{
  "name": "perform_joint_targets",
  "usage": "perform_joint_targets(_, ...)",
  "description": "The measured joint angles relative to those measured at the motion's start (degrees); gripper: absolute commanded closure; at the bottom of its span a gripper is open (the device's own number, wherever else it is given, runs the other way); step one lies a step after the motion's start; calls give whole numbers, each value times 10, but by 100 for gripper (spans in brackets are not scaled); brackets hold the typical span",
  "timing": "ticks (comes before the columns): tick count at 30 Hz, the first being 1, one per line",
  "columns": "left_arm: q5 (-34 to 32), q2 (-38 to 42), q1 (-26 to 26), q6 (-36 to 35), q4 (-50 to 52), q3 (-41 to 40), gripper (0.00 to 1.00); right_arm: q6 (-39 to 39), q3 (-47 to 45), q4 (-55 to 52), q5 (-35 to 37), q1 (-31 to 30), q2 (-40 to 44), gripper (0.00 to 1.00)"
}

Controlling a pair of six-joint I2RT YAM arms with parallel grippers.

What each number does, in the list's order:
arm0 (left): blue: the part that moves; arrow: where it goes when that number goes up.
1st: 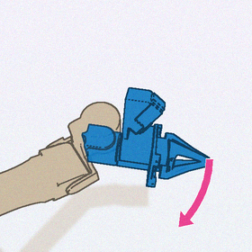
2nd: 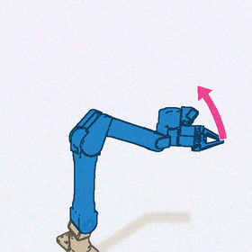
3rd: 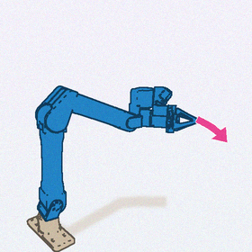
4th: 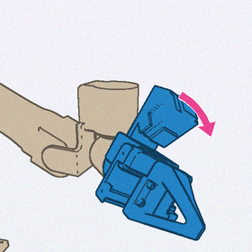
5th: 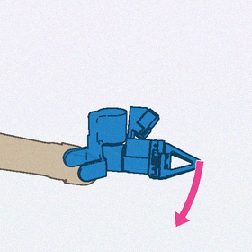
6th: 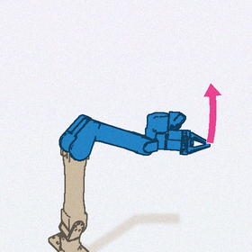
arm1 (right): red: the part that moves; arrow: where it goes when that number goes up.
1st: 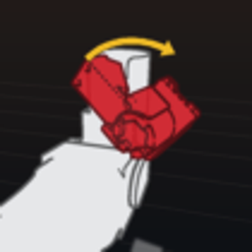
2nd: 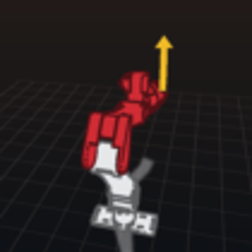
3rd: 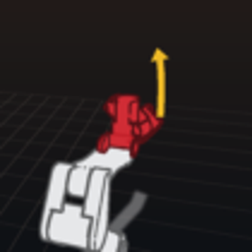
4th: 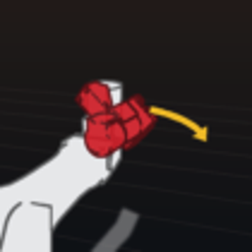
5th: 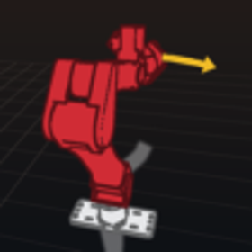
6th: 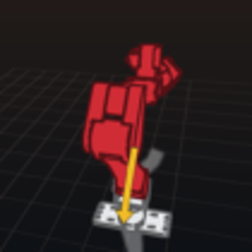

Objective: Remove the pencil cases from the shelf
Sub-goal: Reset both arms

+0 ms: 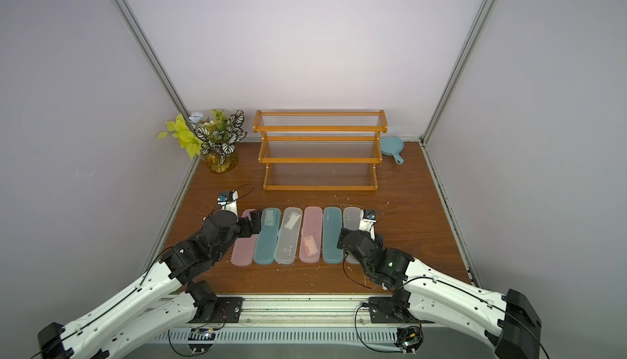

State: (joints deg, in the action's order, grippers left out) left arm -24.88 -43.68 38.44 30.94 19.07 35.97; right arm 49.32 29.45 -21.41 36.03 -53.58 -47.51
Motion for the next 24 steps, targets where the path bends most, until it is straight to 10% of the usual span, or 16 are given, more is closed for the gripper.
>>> perform_joint_targets(13,122,-143,-305,-131,-171,13,2,-216,9,153,-121,308,-70,1)
perform_joint_targets(24,136,-160,-388,-236,-503,-186,2,-367,-46,332,-186,443,-75,1)
